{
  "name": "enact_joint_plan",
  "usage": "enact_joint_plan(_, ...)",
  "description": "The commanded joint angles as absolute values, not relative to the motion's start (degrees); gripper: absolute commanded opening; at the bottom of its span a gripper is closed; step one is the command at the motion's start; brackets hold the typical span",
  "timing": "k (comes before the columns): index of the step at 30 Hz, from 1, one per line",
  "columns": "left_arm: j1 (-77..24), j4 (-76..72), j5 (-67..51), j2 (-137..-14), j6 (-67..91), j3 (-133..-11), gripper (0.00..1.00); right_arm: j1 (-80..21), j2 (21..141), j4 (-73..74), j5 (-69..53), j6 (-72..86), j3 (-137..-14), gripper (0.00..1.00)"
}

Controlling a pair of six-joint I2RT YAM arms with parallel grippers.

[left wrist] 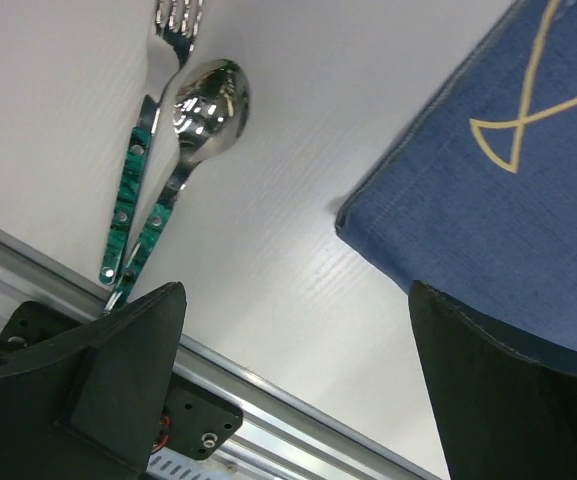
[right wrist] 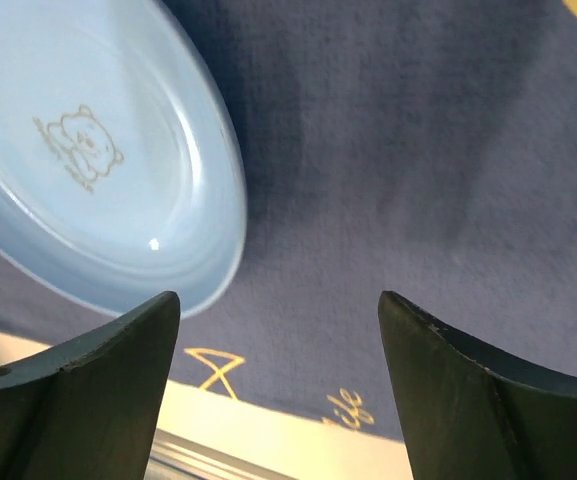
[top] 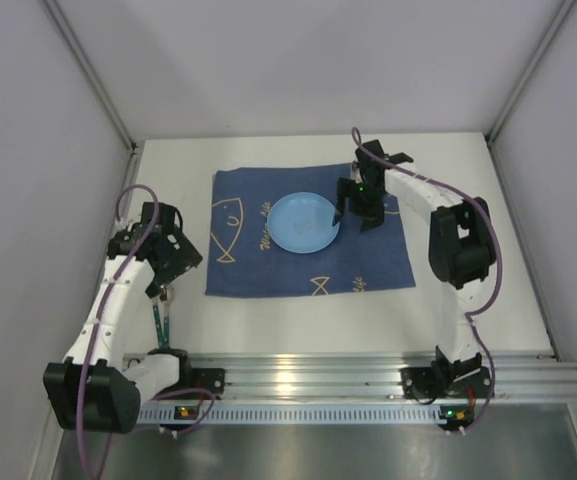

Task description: Set the dinner table for one person

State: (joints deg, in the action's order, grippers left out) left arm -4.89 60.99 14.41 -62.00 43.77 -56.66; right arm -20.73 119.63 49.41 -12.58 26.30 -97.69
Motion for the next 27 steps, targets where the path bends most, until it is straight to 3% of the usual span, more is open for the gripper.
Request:
enact_joint_plan(1, 1.2, 60.0, 12.6, -66.3, 38.0, -57.0, 0.98, -19.5, 109.3, 49.2, -14.3, 25.1, -96.0, 0.81)
enact_joint_plan(9, 11.5, 55.1, 11.1, -79.0, 27.8, -57.8, 0.98, -19.6, 99.4, 47.2, -17.4, 25.6, -85.4, 0.81)
enact_joint_plan(23, 12.0, 48.3, 12.4, -97.1, 24.0, -62.4, 0.95, -19.5, 92.6, 47.1, -14.7, 23.2, -75.9, 0.80)
enact_joint_plan(27, 11.9, 49.0, 14.2, -98.6, 24.5, -62.8, 0.90, -19.1, 91.4, 47.2, -14.3, 23.5, -74.7, 0.80)
